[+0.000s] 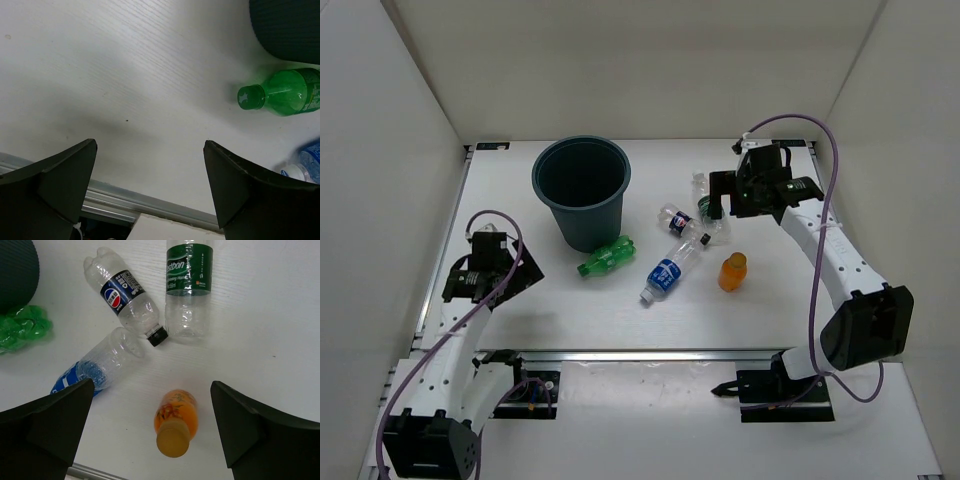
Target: Put the plastic bottles in the bin
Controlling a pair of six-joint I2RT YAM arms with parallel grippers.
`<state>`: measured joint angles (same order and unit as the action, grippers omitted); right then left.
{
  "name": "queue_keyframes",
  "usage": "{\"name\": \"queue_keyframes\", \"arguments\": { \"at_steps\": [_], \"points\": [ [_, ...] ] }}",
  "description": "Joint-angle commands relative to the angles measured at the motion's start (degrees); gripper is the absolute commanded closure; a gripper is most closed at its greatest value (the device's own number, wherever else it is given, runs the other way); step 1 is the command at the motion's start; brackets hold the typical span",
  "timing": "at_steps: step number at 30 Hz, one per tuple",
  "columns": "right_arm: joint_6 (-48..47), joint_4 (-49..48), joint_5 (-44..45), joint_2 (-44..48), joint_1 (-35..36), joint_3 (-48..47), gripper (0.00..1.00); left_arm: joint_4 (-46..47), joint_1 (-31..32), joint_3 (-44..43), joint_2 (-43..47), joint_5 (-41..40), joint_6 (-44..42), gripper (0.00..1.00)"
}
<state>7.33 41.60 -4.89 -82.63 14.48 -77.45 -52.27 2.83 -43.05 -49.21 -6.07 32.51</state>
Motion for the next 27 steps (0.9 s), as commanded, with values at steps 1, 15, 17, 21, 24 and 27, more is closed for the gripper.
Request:
{"name": "queue_keyframes", "arguments": {
  "at_steps": [1, 15, 17, 21, 24, 27],
  "points": [
    [-0.48, -0.55, 2.6, 1.15, 0.2, -2.62, 0.01, -0.9, 1.38, 1.47, 2.36, -0.88, 0.97, 0.01],
    [-2.59, -0.74, 1.19, 0.99, 2.92, 2.3, 0.0, 8.31, 8.5, 2.35, 0.96, 7.03, -2.89, 0.02],
    [-2.24, 0.05, 2.51, 0.54, 3.01, 3.53, 0.01, 9.72, 10.26, 2.44, -0.79, 8.69, -3.77, 0.02],
    [-1.8, 3.83, 6.54, 0.89, 3.62, 5.99, 0.01, 9.56, 12.02, 1.13, -3.78, 8.97, -5.7, 0.02],
    [-0.92, 5.41, 9.1, 2.29, 3.63, 9.76, 0.01, 8.86, 12.64, 0.51, -5.54, 9.23, -6.84, 0.02],
    [0.92, 6.12, 9.72, 4.14, 3.01, 12.32, 0.01, 9.47, 12.72, 0.16, -6.42, 9.75, -7.72, 0.01]
  ]
}}
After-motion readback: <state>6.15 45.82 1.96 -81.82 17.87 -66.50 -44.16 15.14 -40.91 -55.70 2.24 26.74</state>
